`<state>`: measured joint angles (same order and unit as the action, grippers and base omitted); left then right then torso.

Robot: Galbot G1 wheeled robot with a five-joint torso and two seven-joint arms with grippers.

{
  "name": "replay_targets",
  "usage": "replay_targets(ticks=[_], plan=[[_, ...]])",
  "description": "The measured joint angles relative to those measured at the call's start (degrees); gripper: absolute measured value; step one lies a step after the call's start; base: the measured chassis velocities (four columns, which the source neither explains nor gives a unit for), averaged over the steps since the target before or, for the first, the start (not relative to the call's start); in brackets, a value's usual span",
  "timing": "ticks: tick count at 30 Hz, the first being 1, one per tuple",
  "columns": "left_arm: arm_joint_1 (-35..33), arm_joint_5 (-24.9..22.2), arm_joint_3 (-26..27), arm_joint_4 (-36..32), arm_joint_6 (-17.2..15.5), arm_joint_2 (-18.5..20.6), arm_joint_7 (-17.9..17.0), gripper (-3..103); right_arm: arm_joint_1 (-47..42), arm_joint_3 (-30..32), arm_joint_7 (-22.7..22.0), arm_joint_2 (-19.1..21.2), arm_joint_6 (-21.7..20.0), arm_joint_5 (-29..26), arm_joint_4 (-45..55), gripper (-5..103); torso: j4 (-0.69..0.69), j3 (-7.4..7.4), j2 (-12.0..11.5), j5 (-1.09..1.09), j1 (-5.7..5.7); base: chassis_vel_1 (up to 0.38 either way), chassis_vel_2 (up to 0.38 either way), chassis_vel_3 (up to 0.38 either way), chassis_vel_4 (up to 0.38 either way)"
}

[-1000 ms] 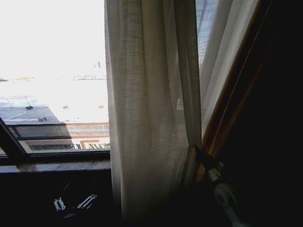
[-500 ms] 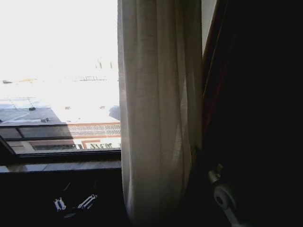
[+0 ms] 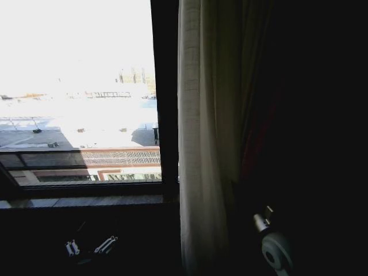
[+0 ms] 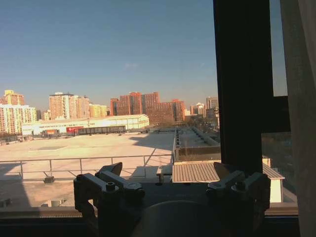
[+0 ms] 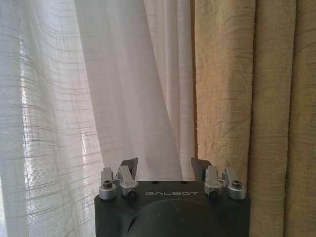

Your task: Open the curtains by pulling them apart, changing their state from closed to fully open.

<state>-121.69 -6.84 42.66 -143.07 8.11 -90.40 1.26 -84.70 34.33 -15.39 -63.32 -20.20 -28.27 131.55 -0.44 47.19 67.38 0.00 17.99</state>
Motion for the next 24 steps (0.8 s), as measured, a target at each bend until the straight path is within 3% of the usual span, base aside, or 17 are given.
replay_targets(ticks=[1,4,5,11,24], plan=[[0.0,0.0,0.0,0.0,0.0,0.0,0.0,100,0.0,0.0,0.0,0.0,0.0,0.0,0.0,59,0.0,0.0,0.0,0.0,0.0,0.0,0.0,0.0,0.0],[0.83,-1.28,0.74,0.12,-0.87,0.8,-0.02,100,-2.65,0.02,-0.2,-0.51,-0.57,0.09,2.54,76,0.0,-0.01,0.0,0.0,0.0,0.0,0.0,0.0,0.0],[1.06,-1.52,0.93,0.23,-0.99,1.0,-0.02,100,-3.7,0.08,-0.37,-0.8,-0.92,0.09,3.52,76,0.0,-0.01,0.01,0.0,0.0,0.0,0.0,0.0,0.0],[2.35,-2.21,0.57,1.28,-1.24,1.65,-0.04,100,-9.7,0.22,-1.11,-2.87,-1.31,0.91,9.31,99,0.0,0.0,0.0,0.01,0.0,0.0,0.0,0.0,0.0],[3.08,-3.34,0.88,1.77,-1.27,3.16,-0.04,100,-13.7,0.64,-0.92,-4.36,-1.36,6.98,11.99,100,0.0,0.0,0.0,0.02,0.0,0.0,0.0,0.0,0.0]])
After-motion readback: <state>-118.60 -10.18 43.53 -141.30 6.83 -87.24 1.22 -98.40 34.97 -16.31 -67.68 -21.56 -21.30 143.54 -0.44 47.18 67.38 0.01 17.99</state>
